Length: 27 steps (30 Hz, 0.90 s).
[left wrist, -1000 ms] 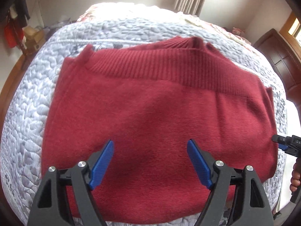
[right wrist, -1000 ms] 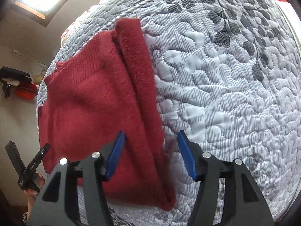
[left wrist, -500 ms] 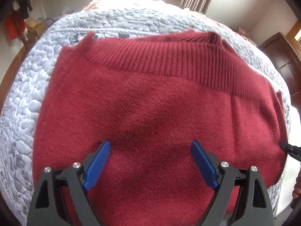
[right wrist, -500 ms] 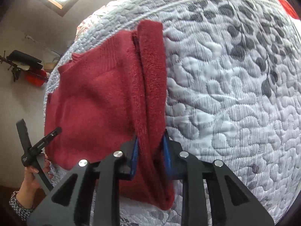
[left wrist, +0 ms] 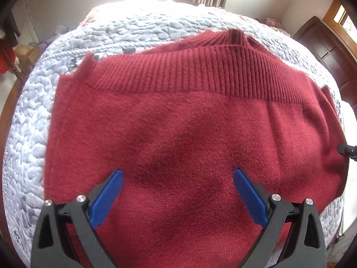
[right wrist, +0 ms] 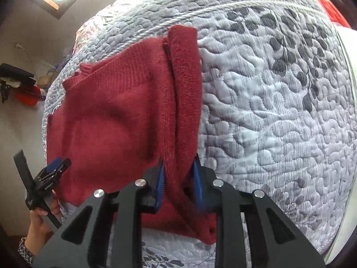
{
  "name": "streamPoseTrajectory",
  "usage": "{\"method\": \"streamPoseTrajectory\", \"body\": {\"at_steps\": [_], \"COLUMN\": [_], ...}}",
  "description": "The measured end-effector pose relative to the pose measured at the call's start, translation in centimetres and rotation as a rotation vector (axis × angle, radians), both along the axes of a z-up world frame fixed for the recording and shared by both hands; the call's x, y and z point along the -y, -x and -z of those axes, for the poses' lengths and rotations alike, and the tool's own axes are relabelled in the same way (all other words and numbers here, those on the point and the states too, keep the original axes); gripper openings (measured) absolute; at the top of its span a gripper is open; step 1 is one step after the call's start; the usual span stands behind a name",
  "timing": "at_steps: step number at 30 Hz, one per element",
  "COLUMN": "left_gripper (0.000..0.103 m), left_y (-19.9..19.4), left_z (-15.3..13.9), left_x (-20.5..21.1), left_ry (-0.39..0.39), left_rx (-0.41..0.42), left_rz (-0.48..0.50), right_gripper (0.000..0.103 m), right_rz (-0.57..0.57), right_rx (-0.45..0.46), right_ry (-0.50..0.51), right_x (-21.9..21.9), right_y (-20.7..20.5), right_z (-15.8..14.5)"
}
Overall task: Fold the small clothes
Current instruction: 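Fold the held side edge across the sweater with the right tool, release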
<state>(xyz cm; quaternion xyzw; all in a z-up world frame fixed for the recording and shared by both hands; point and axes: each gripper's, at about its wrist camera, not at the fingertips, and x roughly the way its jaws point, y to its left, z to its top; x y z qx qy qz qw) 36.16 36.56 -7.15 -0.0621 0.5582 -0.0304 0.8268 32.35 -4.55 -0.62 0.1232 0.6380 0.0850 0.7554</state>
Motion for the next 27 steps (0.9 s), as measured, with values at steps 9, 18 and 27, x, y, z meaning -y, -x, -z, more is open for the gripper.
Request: {"method": "streamPoseTrajectory", "body": {"at_steps": [9, 18, 27], "left_gripper": [0.099, 0.099, 0.099], "left_y": [0.0, 0.0, 0.0], "left_z": [-4.3, -4.4, -3.9], "left_x": [-3.5, -5.3, -5.3], "left_ry": [0.108, 0.145, 0.212], "left_rx": [0.089, 0.067, 0.028], "left_rz": [-0.048, -0.083, -0.122], "right_gripper": [0.021, 0.022, 0.055], "right_rz": [-0.167, -0.273, -0.315], "right_rx": [0.041, -0.008, -0.008], "right_ry": [0.057, 0.033, -0.032], "right_x": [-10.2, -17.0, -20.0], "right_y": [-0.5, -0.4, -0.2], "right_z": [-3.8, -0.6, 2.4]}}
